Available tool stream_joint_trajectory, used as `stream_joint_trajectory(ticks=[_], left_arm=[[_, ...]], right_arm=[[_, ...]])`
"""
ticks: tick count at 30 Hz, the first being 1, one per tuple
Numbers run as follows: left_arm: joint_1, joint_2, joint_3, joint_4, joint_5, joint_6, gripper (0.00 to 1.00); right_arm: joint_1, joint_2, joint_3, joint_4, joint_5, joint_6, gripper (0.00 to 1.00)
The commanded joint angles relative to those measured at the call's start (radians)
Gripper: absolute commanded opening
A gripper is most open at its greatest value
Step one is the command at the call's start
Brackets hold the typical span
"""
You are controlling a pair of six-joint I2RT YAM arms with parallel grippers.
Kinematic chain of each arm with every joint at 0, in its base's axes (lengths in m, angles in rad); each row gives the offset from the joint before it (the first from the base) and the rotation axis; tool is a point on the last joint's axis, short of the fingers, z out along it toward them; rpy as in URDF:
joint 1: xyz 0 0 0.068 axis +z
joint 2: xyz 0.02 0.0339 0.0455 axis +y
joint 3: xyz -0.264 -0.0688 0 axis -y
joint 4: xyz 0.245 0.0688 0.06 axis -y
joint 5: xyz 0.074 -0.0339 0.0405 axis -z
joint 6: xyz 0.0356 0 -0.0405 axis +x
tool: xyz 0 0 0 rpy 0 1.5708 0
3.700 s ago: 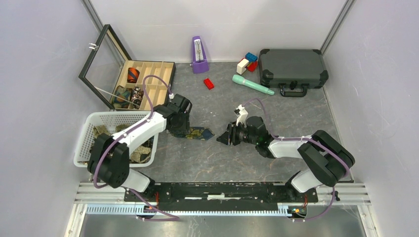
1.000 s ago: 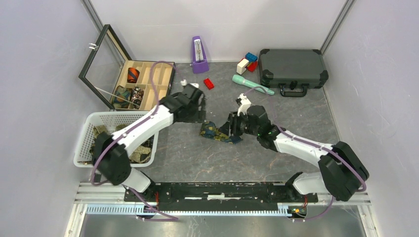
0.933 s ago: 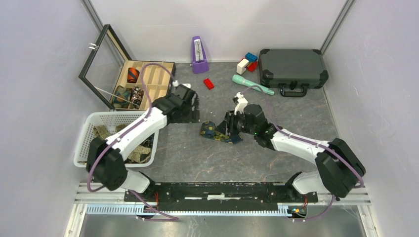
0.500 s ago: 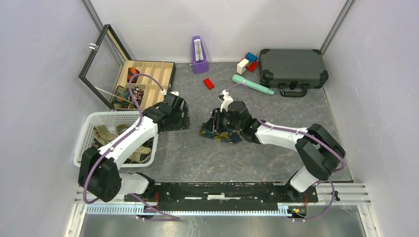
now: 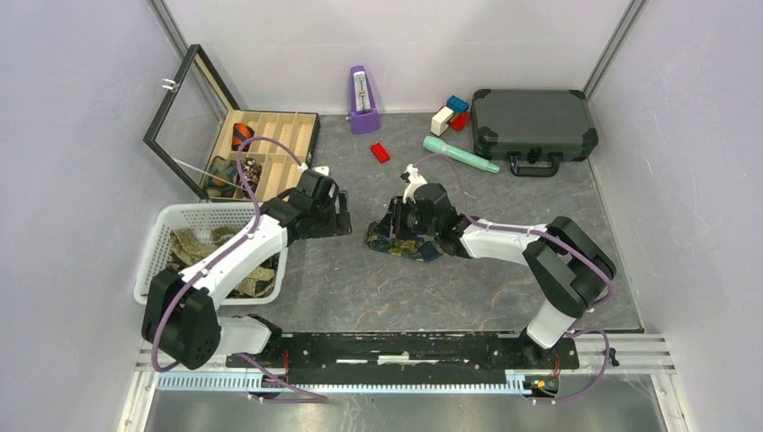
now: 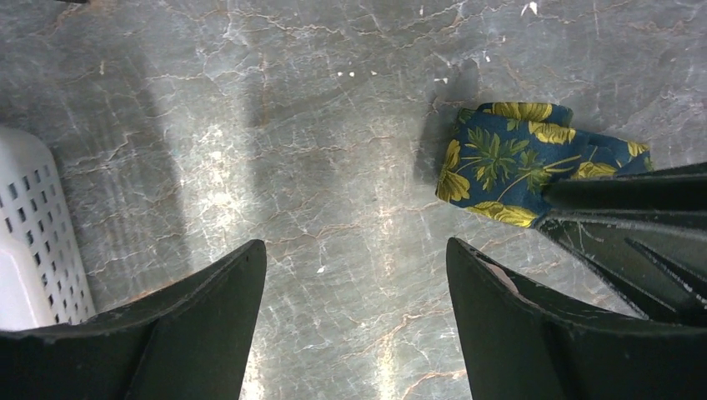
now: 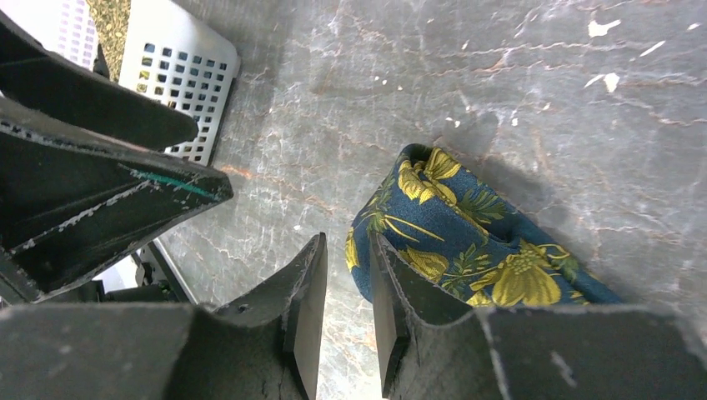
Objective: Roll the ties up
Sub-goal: Roll the tie at the center of the board.
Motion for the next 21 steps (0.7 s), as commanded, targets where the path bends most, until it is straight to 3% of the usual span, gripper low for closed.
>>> stream_joint_trajectory(ticks=[1,21], left_arm=[[0.006,-0.014,-0.010,0.066,0.053,0.047,0.84],[0.006,0.035,-0.088,0.384,0.340,0.095,0.92]], right_arm=[[-0.026,0.006,-0.016,0.036,0.014,-0.027,0.32],[-0.072,0.074,-0.100,0.150,-0.040,-0.040,0.31]])
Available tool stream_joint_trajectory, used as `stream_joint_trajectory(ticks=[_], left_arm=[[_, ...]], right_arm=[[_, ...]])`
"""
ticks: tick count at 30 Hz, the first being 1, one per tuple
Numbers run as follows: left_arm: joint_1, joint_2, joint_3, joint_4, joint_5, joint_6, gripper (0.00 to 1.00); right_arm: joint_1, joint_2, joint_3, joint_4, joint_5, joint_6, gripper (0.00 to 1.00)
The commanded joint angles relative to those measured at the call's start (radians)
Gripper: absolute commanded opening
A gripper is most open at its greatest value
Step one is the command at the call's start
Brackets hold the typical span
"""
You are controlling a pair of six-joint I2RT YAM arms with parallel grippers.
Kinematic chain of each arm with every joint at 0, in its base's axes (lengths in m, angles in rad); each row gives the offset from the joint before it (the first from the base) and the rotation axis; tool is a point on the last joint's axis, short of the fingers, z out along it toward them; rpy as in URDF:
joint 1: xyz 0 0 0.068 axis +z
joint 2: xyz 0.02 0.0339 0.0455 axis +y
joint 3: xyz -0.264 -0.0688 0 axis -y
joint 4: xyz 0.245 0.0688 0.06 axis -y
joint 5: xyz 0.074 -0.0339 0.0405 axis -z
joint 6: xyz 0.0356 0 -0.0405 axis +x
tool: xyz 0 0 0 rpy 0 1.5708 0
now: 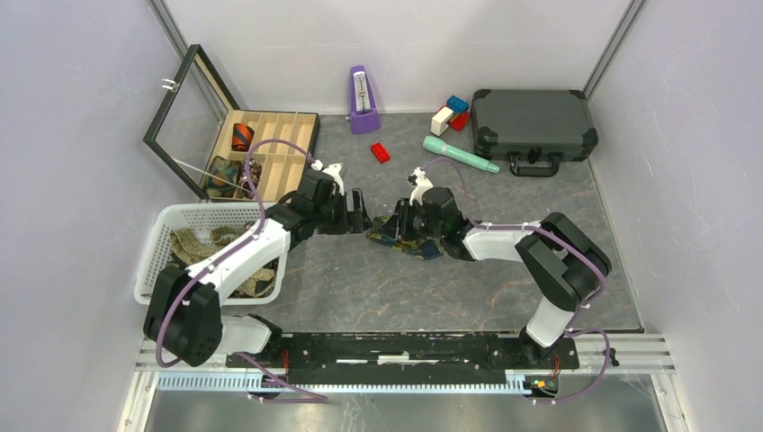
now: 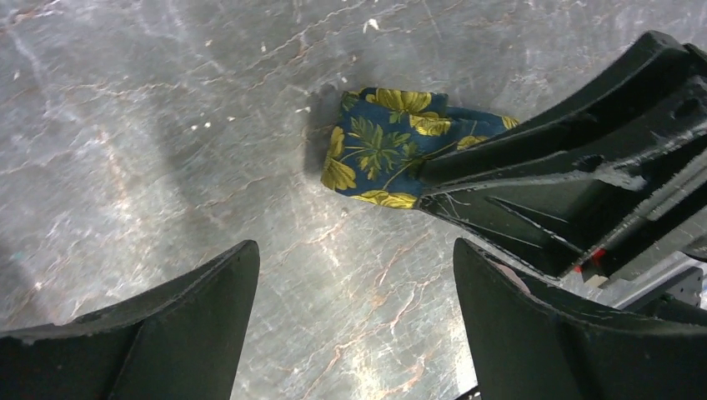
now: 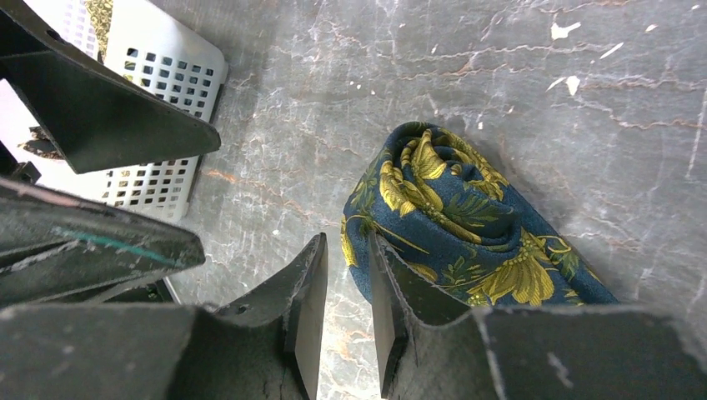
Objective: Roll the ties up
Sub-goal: Roll the tie at the center of the board.
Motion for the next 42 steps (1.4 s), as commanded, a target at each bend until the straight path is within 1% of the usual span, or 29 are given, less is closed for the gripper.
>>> stream_joint_trajectory(ticks=[1,6,10,15,19,21,23,26,29,31,34,37,42], left_arm=[[0.006,0.040,-0.012,0.148,0.109,0.069,0.92],[0.006,0.134,0.023,0.171,0.122,0.104,0.92],[0.006,0.168,0.049,0.175,0.124,0.104,0.92],[0.006,0.153,0.061,0.168,0.108,0.094,0.92],[0.006,0.154,0.073,0.159,0.086,0.088,0.93],[0.006,0.160,0.080,0.165,0.084,0.088,0.93],[0.005,0.173,0.093,0.179,0.079,0.103,0.94],[0.006,0.227,0.151,0.194,0.084,0.161,0.95],[0.008,0.325,0.246,0.166,0.128,0.222,0.95],[0.010,0.377,0.300,0.152,0.174,0.244,0.94],[0.011,0.443,0.375,0.125,0.204,0.266,0.94],[0.015,0.509,0.432,0.093,0.228,0.286,0.92],[0.016,0.587,0.497,0.067,0.255,0.306,0.90]], right_arm=[[-0.029,0.048,-0.024,0.020,-0.005,-0.034,0.31],[-0.037,0.074,-0.037,0.051,-0.028,-0.033,0.31],[-0.051,0.070,-0.036,0.060,-0.058,-0.033,0.31],[-0.060,0.021,0.014,0.032,-0.109,-0.040,0.36],[-0.065,-0.043,0.066,-0.033,-0.128,-0.063,0.42],[-0.065,-0.074,0.096,-0.107,-0.092,-0.101,0.47],[-0.065,-0.105,0.111,-0.186,-0.023,-0.139,0.51],[-0.067,-0.137,0.110,-0.260,0.093,-0.143,0.52],[-0.070,-0.118,0.128,-0.259,0.111,-0.128,0.49],[-0.070,-0.086,0.170,-0.270,0.107,-0.133,0.46],[-0.074,-0.057,0.203,-0.285,0.131,-0.144,0.41],[-0.083,-0.034,0.215,-0.284,0.140,-0.149,0.36],[-0.100,0.000,0.231,-0.293,0.145,-0.166,0.31]])
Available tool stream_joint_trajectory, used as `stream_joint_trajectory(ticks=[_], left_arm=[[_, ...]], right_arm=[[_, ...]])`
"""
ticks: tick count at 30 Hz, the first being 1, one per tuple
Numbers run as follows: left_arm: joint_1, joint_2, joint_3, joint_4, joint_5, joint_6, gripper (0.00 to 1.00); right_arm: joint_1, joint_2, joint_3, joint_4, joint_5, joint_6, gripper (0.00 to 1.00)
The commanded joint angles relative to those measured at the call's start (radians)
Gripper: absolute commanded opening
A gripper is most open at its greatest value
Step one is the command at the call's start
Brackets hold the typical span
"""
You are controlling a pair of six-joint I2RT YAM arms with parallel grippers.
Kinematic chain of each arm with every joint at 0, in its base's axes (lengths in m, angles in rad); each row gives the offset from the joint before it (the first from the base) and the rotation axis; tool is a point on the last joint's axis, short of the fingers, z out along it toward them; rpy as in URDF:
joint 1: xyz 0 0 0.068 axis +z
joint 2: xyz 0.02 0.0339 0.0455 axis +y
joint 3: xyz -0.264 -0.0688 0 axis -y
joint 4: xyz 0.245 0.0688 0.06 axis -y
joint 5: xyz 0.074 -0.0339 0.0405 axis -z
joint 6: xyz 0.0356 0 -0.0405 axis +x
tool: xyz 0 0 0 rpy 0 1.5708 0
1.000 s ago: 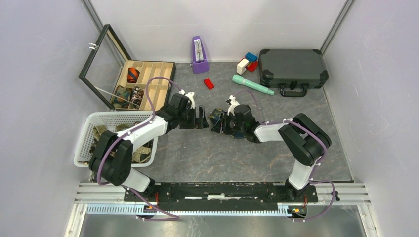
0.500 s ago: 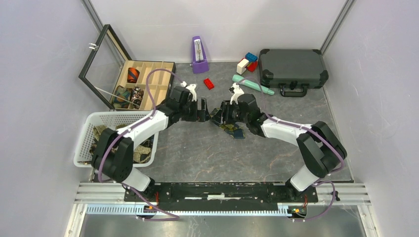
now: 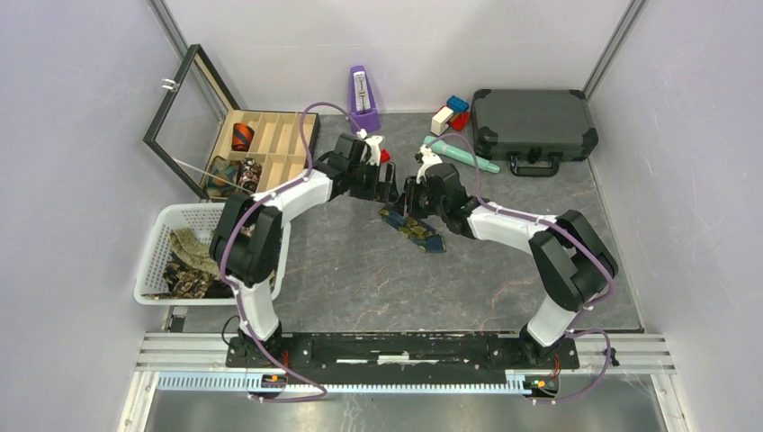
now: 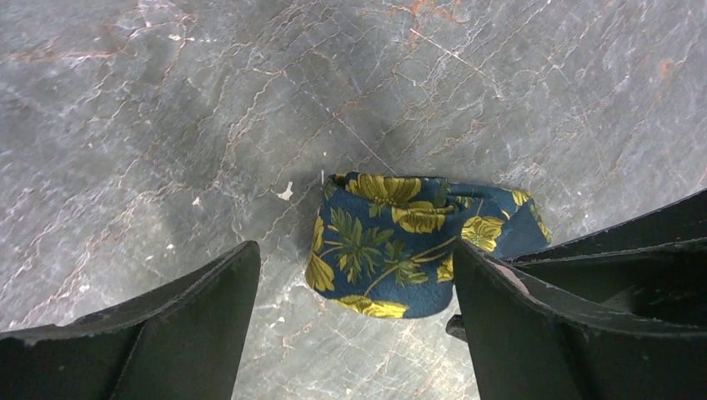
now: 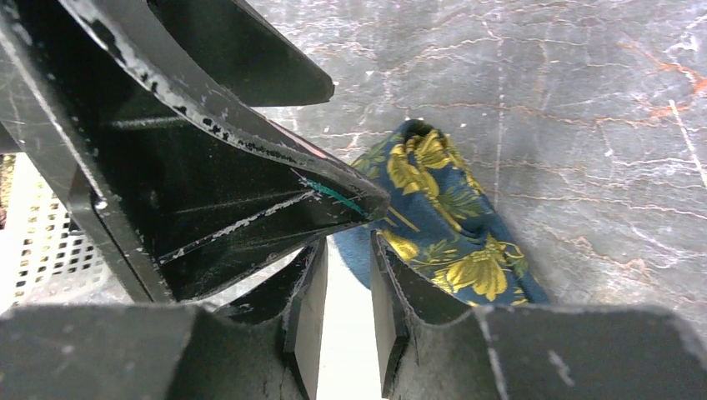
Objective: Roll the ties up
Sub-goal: Roll the tie at the center of the board.
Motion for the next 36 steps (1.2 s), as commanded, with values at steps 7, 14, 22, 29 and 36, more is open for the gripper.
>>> stream_joint_trajectory(ticks=[7,14,22,29,36], left_arm=[[0.008,0.123,0.114,-0.069,0.079,0.105,0.89],[0.009,0.164,0.113,-0.053,0.104,0.097,0.85],[0.009,0.153,-0.001,0.044,0.131,0.045,0.82],[0.006,0.146,-0.082,0.106,0.128,0.007,0.80],[-0.013,0.133,-0.148,0.142,0.107,-0.028,0.78]], right_arm=[[-0.043,0.022,0.030,0.000,0.013,-0.045,0.30],[-0.051,0.050,0.023,0.026,-0.008,-0.052,0.30],[-0.051,0.067,-0.022,0.067,-0.029,-0.044,0.27],[-0.051,0.069,-0.070,0.096,-0.034,-0.035,0.24],[-0.051,0.076,-0.129,0.136,-0.043,-0.025,0.22]])
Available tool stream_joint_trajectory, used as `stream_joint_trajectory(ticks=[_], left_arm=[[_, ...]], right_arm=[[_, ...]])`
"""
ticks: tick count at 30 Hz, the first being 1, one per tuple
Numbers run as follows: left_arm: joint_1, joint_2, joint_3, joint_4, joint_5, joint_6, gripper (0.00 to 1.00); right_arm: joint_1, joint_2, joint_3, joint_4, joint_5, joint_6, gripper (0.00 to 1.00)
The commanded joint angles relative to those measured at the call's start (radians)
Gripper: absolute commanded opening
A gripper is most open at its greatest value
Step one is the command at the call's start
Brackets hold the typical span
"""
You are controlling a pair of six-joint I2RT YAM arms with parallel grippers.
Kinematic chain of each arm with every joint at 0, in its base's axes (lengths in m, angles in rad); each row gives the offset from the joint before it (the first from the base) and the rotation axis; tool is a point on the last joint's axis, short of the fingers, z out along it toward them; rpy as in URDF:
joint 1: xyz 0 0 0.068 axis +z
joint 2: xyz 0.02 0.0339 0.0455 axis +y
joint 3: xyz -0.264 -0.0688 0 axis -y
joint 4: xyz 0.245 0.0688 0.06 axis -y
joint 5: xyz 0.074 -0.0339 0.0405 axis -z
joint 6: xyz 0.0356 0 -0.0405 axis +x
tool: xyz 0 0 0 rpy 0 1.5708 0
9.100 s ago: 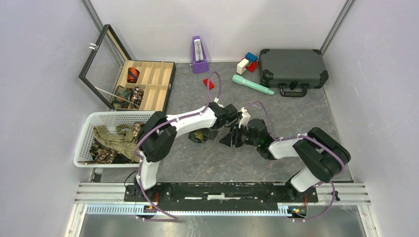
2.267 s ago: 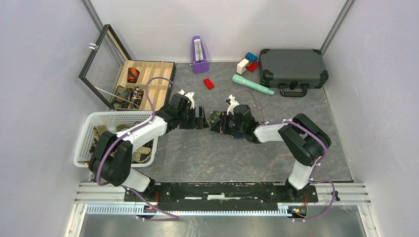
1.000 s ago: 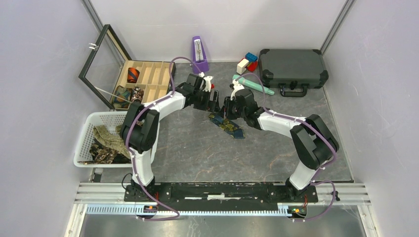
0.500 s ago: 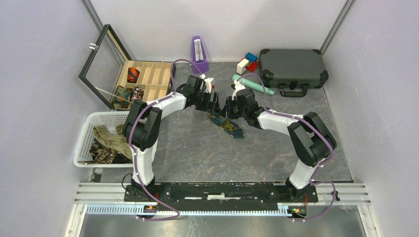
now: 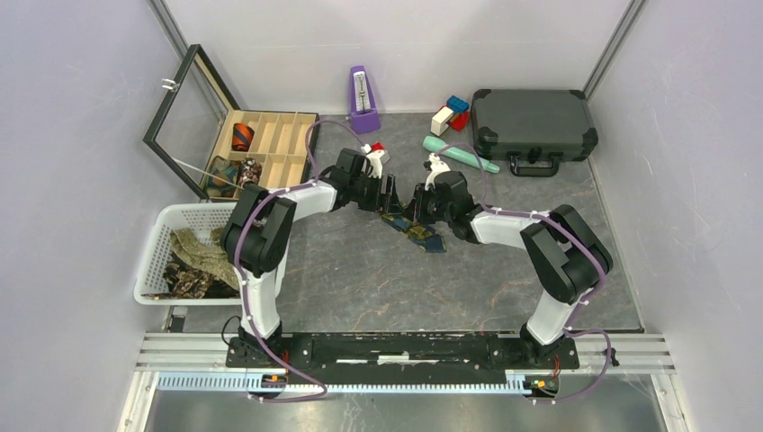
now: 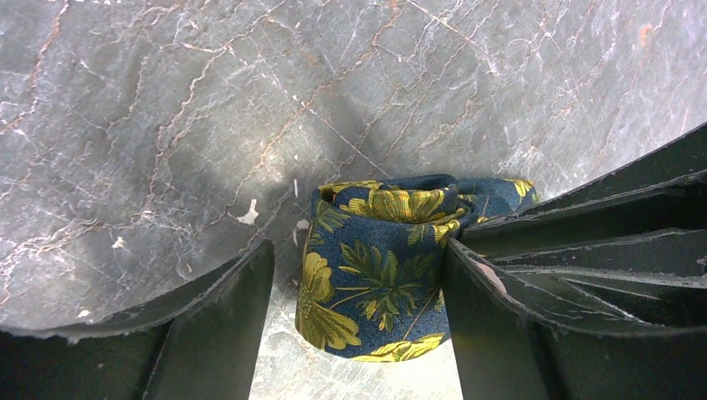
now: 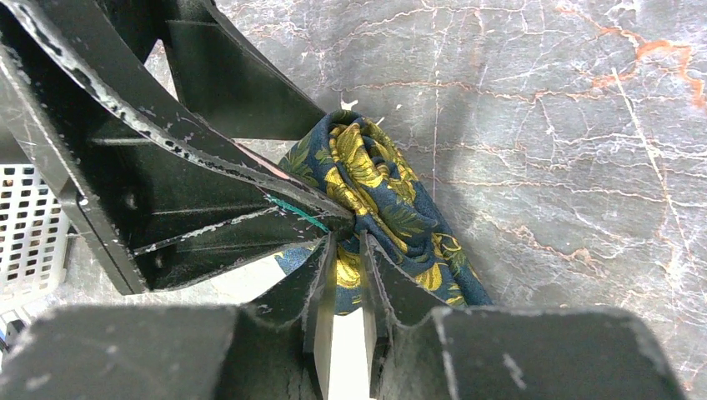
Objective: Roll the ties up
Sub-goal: Roll the tie at the center of the board.
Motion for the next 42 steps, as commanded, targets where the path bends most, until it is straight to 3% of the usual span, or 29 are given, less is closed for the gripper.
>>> stream_joint_trajectory(ticks=[1,6,14,18,27,34,42], left_arm=[[-0.032,0.009,-0.066,-0.060,-0.059,-0.020,0.76],[-0.055,-0.007,-0.093,-0.041,-0.099,-0.050,0.67],[-0.090,-0.040,-0.116,-0.050,-0.188,-0.058,0.39],[-0.109,-0.077,-0.122,-0.079,-0.270,-0.052,0.34],[-0.192,-0.144,-0.040,-0.288,-0.606,-0.006,0.30],[-0.279,-0.140,0.073,-0.487,-0.902,0.027,0.29],[-0.350,-0.075,0.175,-0.670,-1.212,0.019,0.29]], right_arm=[[0.005,0.015,-0.042,0.024,-0.009,0.006,0.22],[0.005,0.022,-0.071,0.043,-0.007,0.011,0.19],[0.003,0.007,-0.074,0.037,-0.009,0.001,0.19],[0.003,-0.038,-0.068,0.005,-0.010,-0.014,0.23],[-0.004,-0.211,-0.098,-0.091,0.018,-0.050,0.28],[-0.057,-0.360,-0.222,-0.148,0.109,-0.057,0.28],[-0.136,-0.477,-0.367,-0.135,0.096,-0.056,0.28]])
